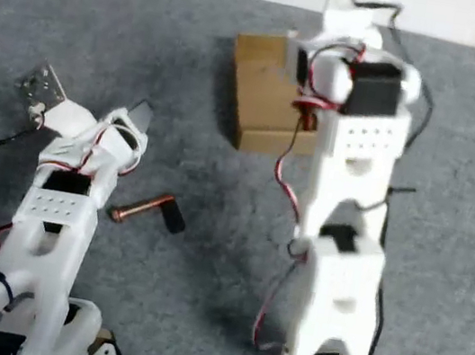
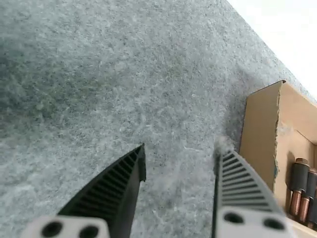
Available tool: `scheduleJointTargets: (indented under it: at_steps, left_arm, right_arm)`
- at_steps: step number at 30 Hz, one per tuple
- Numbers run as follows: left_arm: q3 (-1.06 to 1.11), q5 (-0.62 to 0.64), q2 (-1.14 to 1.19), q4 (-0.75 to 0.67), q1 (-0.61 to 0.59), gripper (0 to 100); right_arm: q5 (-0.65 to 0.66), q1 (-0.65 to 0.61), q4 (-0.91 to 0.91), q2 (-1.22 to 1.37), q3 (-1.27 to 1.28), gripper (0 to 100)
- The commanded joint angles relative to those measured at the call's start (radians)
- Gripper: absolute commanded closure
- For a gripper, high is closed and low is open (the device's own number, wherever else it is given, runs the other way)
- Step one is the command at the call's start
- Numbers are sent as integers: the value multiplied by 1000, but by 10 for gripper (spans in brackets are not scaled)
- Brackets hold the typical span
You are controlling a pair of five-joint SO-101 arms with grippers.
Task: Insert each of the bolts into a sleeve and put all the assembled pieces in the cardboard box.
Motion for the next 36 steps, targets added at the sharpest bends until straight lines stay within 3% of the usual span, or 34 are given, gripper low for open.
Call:
scheduleJointTargets:
  at_steps: [1,9,18,25,33,36]
  left_arm:
    - [-50,8,2,-20,-12,773]
    - [-50,8,-2,-20,-12,773]
    - [-54,9,-5,-20,-45,773]
    - [-54,9,-5,-20,-48,773]
    - [-73,12,-5,-20,-87,773]
    - [-90,75,-5,-14,-131,773]
  right_arm:
    - [3,-94,21,-337,311,785]
    - [121,-493,-51,-881,1299,738]
    - [189,-466,-463,-984,2101,738]
    - [133,-538,-705,-860,2183,737]
    - [-17,-601,-794,-690,2068,736]
    - [-48,-605,-822,-688,2035,736]
